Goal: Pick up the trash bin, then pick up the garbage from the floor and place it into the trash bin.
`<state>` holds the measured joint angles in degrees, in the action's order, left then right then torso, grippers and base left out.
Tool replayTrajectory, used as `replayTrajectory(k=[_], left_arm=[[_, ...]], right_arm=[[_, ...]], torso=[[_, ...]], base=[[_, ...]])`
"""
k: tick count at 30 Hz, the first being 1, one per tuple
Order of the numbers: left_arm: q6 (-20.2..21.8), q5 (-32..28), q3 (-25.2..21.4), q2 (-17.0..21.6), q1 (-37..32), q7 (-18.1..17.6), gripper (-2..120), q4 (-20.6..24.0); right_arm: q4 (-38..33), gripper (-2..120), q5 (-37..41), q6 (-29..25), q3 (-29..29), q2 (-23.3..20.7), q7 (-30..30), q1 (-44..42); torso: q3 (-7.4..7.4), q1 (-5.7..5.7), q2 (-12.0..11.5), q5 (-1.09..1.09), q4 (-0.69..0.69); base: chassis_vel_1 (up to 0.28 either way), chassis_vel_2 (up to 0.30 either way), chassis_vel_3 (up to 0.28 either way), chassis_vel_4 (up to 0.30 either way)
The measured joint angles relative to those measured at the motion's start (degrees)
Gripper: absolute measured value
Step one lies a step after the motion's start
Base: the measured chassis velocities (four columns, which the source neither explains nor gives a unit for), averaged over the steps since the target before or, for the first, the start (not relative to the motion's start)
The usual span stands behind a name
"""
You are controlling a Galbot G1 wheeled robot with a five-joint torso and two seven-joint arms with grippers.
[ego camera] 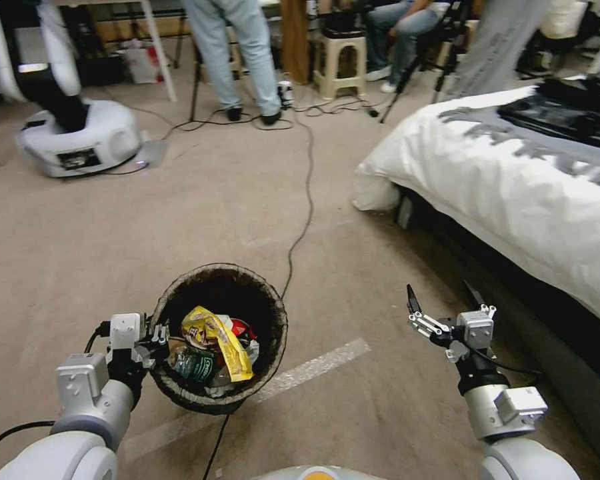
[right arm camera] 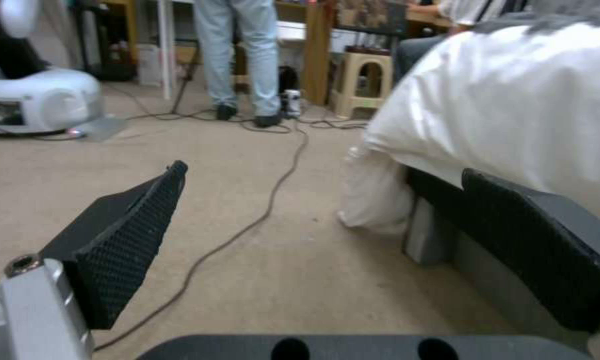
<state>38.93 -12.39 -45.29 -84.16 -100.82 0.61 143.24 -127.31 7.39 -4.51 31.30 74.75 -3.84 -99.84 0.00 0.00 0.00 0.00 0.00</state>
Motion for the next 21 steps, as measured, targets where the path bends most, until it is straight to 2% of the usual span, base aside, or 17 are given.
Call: replayTrajectory(k=[14,21], left_arm=[[-0.31,0.05,0.15,0.24,0.44,0.08,5,0.00],[-1.46,-0.11,0.43,0.39,0.55,-0.62,5,0.00]], right_arm=[[0.00,100,-0.02,0.98,-2.29,-0.53,-1.85,0.72],[0.00,100,-0.02,1.09,-2.29,-0.42,-2.05,0.77]], torso=[[0.00,0.00,0.00,0.00,0.01],[0.00,0.00,0.00,0.00,0.03]], base=[[0.121,0.115,0.115,0.117],[0.061,0.066,0.081,0.052]])
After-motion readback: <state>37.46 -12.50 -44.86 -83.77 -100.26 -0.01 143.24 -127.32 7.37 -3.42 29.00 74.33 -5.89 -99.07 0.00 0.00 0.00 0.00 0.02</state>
